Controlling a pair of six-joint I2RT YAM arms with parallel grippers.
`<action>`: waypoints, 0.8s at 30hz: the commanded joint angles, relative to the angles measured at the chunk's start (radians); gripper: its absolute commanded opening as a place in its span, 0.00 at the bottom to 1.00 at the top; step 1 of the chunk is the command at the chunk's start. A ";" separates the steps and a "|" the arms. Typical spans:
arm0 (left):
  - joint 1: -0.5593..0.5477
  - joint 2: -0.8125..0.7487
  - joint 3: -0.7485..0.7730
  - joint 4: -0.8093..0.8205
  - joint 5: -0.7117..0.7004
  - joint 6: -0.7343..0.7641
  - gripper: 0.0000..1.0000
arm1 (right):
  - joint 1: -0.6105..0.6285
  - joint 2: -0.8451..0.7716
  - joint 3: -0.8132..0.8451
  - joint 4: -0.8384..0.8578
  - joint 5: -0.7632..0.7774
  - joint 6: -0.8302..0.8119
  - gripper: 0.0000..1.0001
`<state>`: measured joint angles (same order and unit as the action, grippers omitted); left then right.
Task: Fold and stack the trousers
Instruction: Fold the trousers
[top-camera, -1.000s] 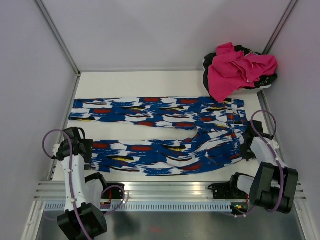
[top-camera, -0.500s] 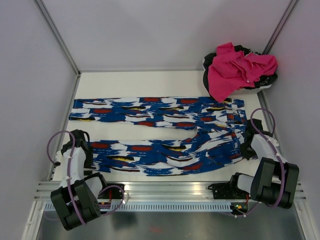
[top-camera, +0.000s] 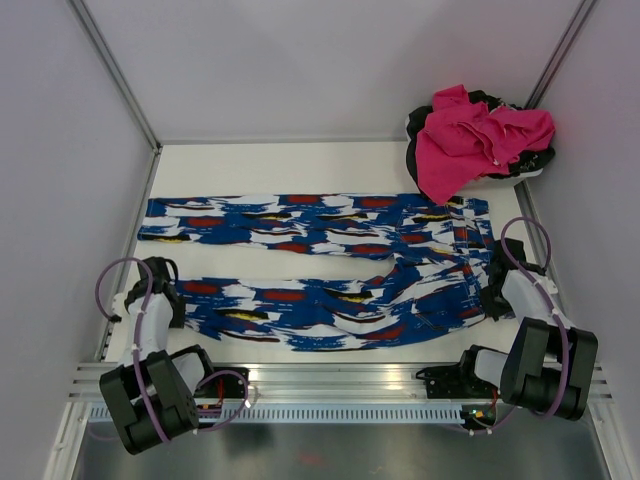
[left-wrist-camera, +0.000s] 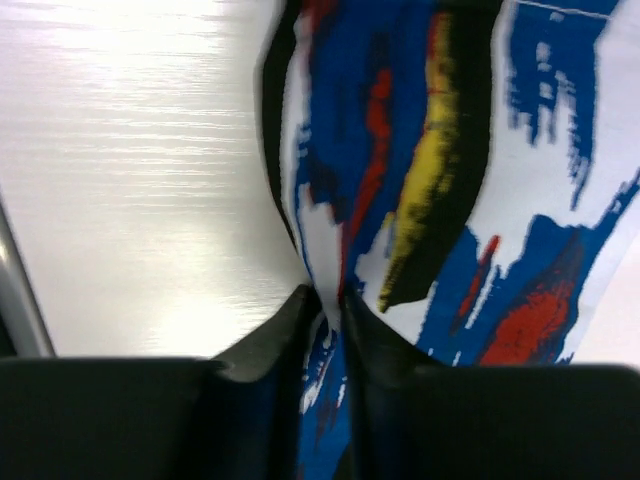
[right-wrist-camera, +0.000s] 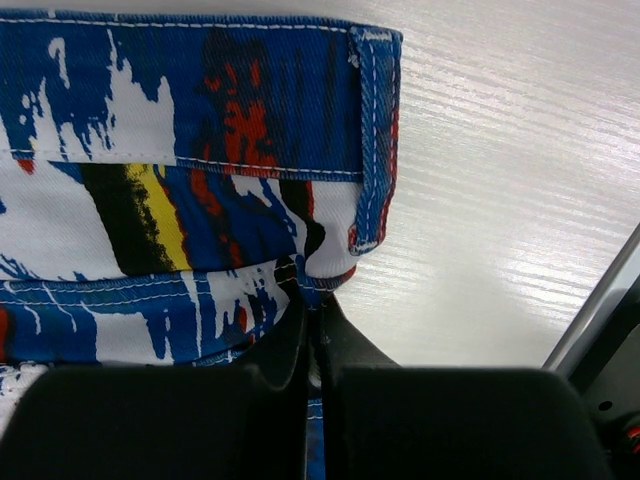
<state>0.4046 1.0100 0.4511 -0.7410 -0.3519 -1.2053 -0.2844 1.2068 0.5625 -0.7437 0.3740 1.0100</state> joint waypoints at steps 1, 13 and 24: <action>0.005 0.047 -0.039 0.106 0.090 0.009 0.20 | -0.002 0.002 -0.032 0.095 0.009 0.039 0.00; 0.003 -0.105 0.366 -0.202 -0.156 0.102 0.02 | 0.002 -0.102 0.102 -0.085 0.005 0.117 0.00; 0.003 -0.010 0.567 -0.156 -0.222 0.223 0.02 | 0.027 -0.231 0.341 -0.111 0.089 0.046 0.00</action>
<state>0.3954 0.9741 0.9600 -0.9787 -0.4355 -1.0679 -0.2474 1.0210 0.8120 -0.9062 0.3080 1.1049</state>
